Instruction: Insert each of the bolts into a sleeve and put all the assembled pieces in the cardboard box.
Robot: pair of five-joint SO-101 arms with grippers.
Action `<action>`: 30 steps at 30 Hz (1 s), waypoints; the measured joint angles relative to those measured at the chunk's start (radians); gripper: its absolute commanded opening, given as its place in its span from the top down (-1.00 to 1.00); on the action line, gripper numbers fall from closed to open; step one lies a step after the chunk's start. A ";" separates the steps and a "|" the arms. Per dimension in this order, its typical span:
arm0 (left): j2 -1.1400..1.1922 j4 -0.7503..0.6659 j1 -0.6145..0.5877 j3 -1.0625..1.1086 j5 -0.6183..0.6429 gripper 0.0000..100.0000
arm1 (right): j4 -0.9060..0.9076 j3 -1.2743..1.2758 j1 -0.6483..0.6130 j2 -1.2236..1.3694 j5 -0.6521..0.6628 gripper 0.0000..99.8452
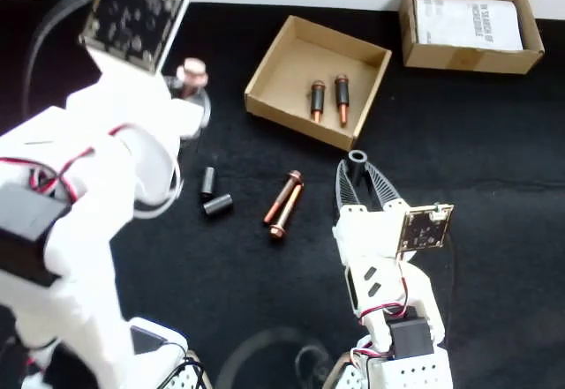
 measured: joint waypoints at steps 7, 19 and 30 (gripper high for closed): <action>-0.084 -0.164 0.000 0.384 0.000 0.98 | 0.000 0.000 0.000 0.000 0.000 0.99; -0.226 -0.942 0.163 1.026 0.000 0.98 | 0.000 0.000 0.000 0.000 0.000 0.99; -0.348 -1.267 0.370 1.099 0.184 0.98 | 0.000 0.000 0.000 0.000 0.000 0.99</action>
